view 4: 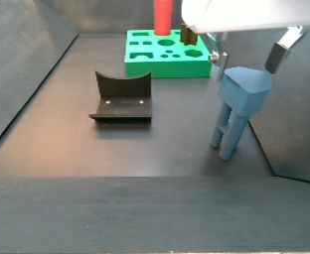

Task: Pick up the 3 prong object. Move up. Move to above the board. Insert the 3 prong object.
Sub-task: Pick up the 3 prong object.

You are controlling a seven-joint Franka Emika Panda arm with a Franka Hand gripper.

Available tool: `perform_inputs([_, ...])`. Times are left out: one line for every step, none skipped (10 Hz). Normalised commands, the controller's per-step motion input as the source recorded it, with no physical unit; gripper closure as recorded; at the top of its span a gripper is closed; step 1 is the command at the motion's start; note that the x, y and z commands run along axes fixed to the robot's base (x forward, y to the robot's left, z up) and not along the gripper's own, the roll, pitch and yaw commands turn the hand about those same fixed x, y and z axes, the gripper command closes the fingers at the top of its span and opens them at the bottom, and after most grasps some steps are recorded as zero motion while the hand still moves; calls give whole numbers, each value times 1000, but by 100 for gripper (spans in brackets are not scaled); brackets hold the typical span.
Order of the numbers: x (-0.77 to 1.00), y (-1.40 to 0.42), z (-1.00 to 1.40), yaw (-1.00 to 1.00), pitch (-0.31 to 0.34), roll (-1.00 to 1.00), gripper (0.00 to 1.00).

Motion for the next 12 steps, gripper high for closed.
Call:
perform_inputs([-111, 143, -209, 103, -29, 0, 0])
perform_inputs([-111, 137, -186, 100, -34, 0, 0])
perform_inputs([-69, 120, -254, 106, -43, 0, 0])
perform_inputs([0, 46, -454, 100, -94, 0, 0])
perform_inputs([0, 0, -509, 117, -106, 0, 0])
perform_inputs([0, 0, -469, 100, -124, -14, 0])
perform_inputs([-57, 0, -203, 3, -99, -16, 0])
perform_inputs([0, 0, 0, 0, 0, 0, 0])
perform_inputs([0, 0, 0, 0, 0, 0, 100])
perform_inputs([0, 0, 0, 0, 0, 0, 100])
perform_inputs([0, 0, 0, 0, 0, 0, 100])
perform_inputs([0, 0, 0, 0, 0, 0, 100])
